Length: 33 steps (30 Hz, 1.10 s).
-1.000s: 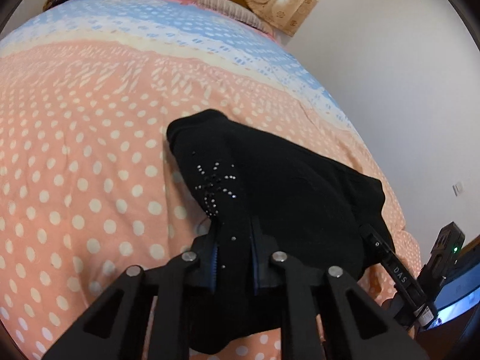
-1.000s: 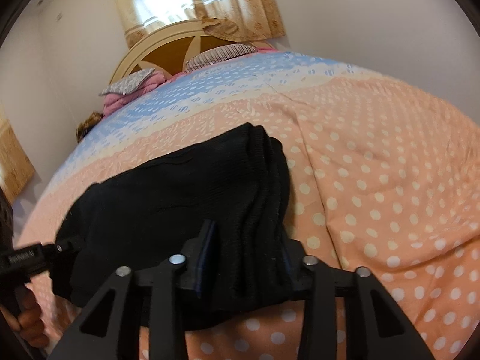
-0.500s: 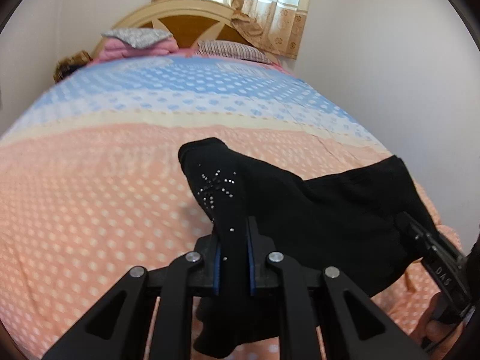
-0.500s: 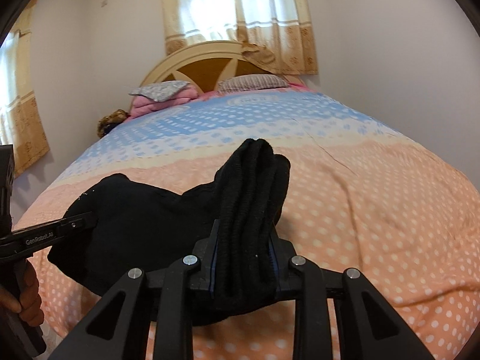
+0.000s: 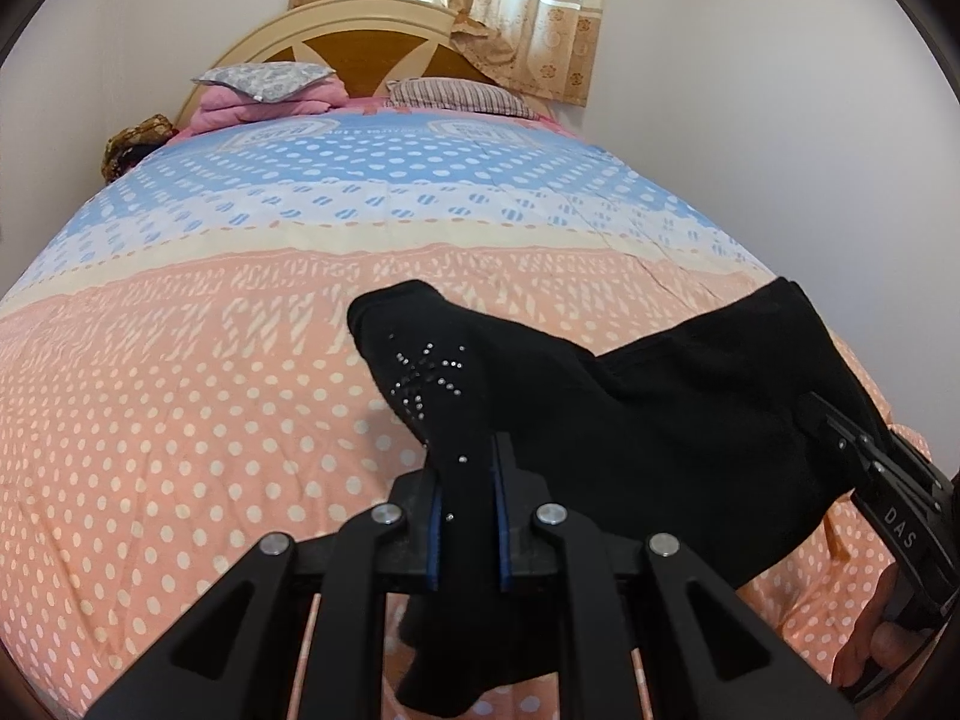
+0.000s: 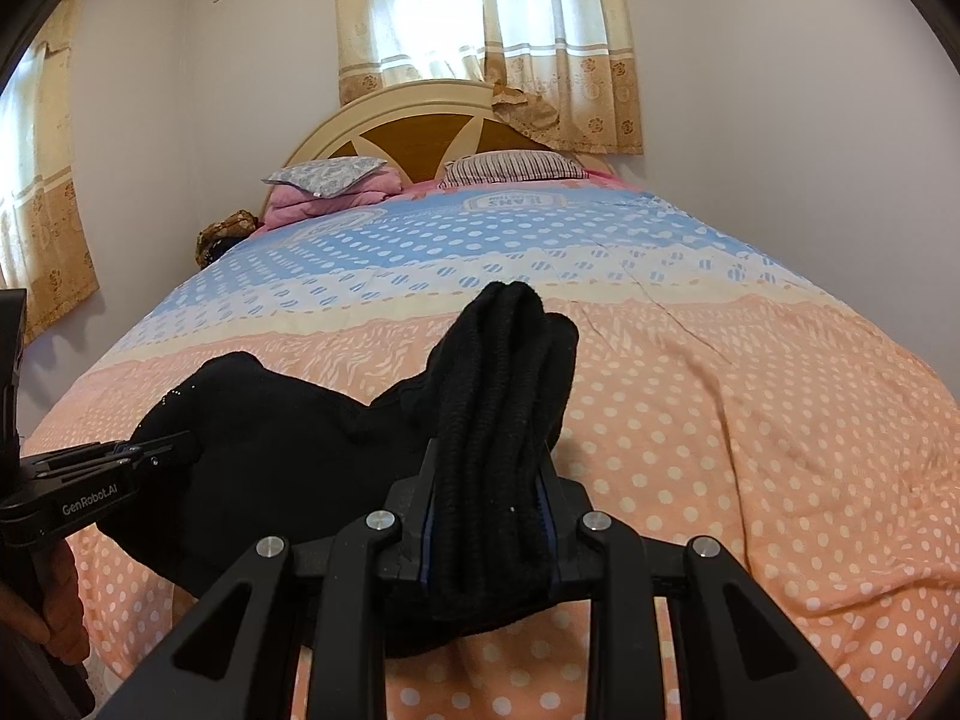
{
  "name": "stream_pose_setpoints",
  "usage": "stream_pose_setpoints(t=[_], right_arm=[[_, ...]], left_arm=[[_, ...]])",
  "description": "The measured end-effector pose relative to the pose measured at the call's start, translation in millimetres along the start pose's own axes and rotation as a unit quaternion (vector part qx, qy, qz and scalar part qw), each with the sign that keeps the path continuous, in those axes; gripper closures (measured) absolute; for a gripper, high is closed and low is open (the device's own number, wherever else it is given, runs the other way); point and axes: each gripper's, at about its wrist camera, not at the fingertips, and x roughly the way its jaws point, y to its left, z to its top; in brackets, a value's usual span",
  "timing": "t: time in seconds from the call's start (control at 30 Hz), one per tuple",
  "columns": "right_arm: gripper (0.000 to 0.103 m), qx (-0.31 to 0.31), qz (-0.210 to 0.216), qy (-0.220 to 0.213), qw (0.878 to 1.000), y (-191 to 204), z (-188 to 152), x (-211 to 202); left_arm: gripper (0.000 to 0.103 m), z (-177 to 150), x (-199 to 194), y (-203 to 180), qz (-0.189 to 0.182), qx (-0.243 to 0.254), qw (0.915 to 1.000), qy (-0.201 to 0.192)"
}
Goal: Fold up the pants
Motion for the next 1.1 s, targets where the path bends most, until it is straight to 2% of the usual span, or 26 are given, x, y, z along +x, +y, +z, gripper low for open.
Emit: stream_pose_setpoints(t=[0.33,0.6,0.73,0.8,0.87,0.9,0.93,0.97,1.0,1.03,1.1], right_arm=[[0.076,-0.026,-0.022,-0.015,0.999,4.7,7.3,-6.4],[0.076,0.001,-0.03,0.013,0.999,-14.6,-7.0,5.8],[0.076,0.036,-0.028,0.036,0.998,-36.1,-19.6,17.2],[0.076,0.056,-0.009,0.053,0.997,-47.9,-26.7,25.7],[0.073,0.092,0.009,0.07,0.993,-64.8,-33.9,36.4],[0.068,0.113,0.018,0.077,0.99,-73.3,-37.2,41.0],[0.064,0.128,0.025,0.082,0.988,-81.2,-39.6,45.6],[0.054,0.134,0.028,0.083,0.987,-86.5,-40.3,48.2],[0.049,0.137,0.029,0.081,0.987,-90.3,-39.9,48.2],[0.049,0.141,0.028,0.077,0.987,-93.6,-38.0,46.5],[0.049,0.153,0.016,0.058,0.986,-100.7,-34.0,37.4]], left_arm=[[0.089,4.3,8.0,-5.9,-0.013,0.008,0.9999,0.007],[0.089,-6.0,25.4,-8.8,-0.006,0.015,0.9994,0.03],[0.089,-10.8,30.7,-7.6,-0.004,0.018,0.9989,0.043],[0.084,-15.2,33.9,-1.7,-0.006,0.013,0.9983,0.057],[0.077,-21.8,33.2,8.0,-0.023,0.004,0.9972,0.07],[0.074,-24.9,30.9,10.8,-0.027,0.003,0.9971,0.072],[0.066,-29.7,24.7,17.2,-0.027,0.005,0.997,0.072],[0.054,-34.3,16.0,24.3,-0.024,0.008,0.9973,0.068],[0.048,-38.1,7.3,31.0,-0.02,0.011,0.9979,0.061],[0.043,-40.5,1.1,36.3,-0.016,0.013,0.9983,0.054],[0.043,-50.2,-14.8,51.1,0.011,0.029,0.9988,0.038]])
